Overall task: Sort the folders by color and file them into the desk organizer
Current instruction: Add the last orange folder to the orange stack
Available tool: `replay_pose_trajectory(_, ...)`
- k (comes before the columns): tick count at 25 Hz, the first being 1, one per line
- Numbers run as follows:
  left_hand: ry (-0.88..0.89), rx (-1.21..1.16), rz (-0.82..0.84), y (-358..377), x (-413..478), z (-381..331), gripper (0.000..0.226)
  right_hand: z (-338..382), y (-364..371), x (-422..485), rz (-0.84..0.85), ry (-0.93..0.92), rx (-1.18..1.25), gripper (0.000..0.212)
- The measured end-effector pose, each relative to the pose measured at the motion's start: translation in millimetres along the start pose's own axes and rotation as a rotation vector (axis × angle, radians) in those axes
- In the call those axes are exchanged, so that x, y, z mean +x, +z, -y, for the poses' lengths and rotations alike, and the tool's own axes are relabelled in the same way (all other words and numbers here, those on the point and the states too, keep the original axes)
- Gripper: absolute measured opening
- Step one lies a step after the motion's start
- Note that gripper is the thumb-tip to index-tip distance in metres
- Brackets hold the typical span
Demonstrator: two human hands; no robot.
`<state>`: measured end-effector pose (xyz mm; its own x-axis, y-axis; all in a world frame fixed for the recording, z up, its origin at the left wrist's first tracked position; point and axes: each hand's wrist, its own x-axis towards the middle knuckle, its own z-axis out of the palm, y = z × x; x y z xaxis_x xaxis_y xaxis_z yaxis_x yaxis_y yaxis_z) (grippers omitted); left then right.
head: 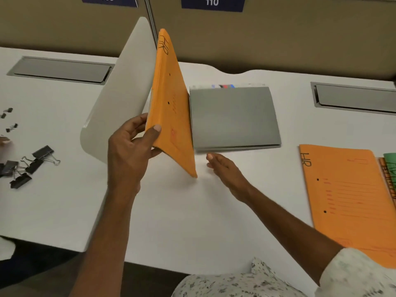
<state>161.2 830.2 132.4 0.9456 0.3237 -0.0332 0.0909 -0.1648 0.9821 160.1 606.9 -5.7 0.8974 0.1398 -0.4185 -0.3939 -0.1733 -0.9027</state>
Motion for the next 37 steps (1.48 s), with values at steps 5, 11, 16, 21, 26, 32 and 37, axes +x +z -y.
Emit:
replay_pose_trajectory(5,0.070,0.043,-0.032,-31.5,-88.6,-41.2,0.022,4.7,11.8,-24.2,0.278,0.182,0.315,0.059)
replay_pose_trajectory(11,0.052,-0.031,0.041,-17.8,-177.5,-68.7,0.035,-6.2,-18.7,-75.3,0.280,0.191,0.569,0.044)
replay_pose_trajectory(16,0.047,0.007,0.221,28.5,-214.4,-59.2,0.059,-27.1,-114.2,-120.3,0.023,0.081,0.649,0.045)
replay_pose_trajectory(21,-0.063,0.132,0.470,117.0,-230.3,10.4,0.055,-65.3,-239.7,-177.4,-0.394,-0.048,0.595,0.049)
replay_pose_trajectory(26,-0.115,0.218,0.680,217.2,-262.1,97.1,0.052,-110.4,-319.1,-227.9,-0.709,-0.031,0.080,0.053)
replay_pose_trajectory(32,-0.005,0.371,0.735,262.5,-261.6,139.6,0.072,-152.7,-332.1,-239.9,-0.652,-0.022,-0.523,0.071)
replay_pose_trajectory(37,0.108,0.415,0.838,269.8,-264.1,145.6,0.075,-187.4,-306.6,-242.0,-0.407,-0.013,-0.665,0.058)
